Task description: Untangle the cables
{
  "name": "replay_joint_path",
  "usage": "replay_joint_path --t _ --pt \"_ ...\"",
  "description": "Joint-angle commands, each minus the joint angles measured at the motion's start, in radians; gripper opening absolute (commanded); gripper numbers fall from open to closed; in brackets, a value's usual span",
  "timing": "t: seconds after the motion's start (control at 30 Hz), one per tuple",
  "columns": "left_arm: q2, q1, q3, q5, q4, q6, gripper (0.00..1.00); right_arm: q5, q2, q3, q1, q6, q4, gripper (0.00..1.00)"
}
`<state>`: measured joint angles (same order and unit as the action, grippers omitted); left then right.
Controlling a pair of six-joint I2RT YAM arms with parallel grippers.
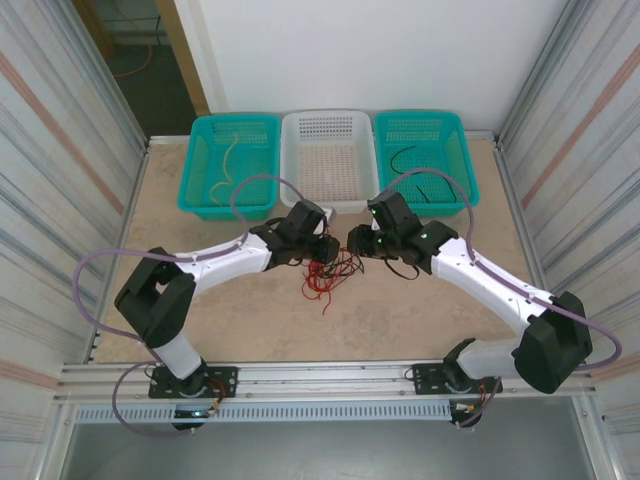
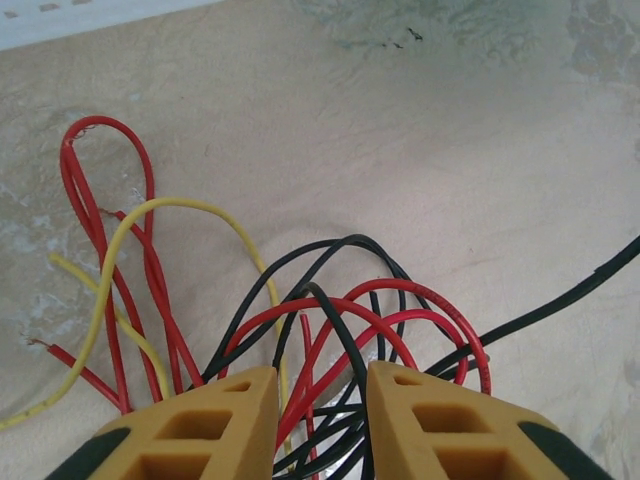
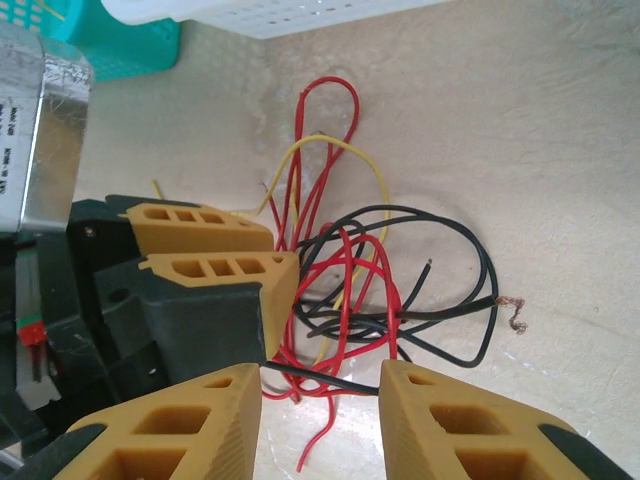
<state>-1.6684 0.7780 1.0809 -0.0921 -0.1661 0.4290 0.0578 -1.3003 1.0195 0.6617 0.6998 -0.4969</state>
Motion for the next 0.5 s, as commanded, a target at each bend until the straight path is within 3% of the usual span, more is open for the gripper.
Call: replay_joint_path --t 0.0,0.47 --pt "0.005 -0.003 -0.008 -0.027 0.016 -0.017 0.28 -0.019 0.005 -0.012 0.007 0.017 0.006 0.36" --pt "-0.009 -0.001 -0.007 -0.063 0.02 -0.019 0.33 -0.022 -0.002 -0.01 0.006 0.015 0.0 0.42"
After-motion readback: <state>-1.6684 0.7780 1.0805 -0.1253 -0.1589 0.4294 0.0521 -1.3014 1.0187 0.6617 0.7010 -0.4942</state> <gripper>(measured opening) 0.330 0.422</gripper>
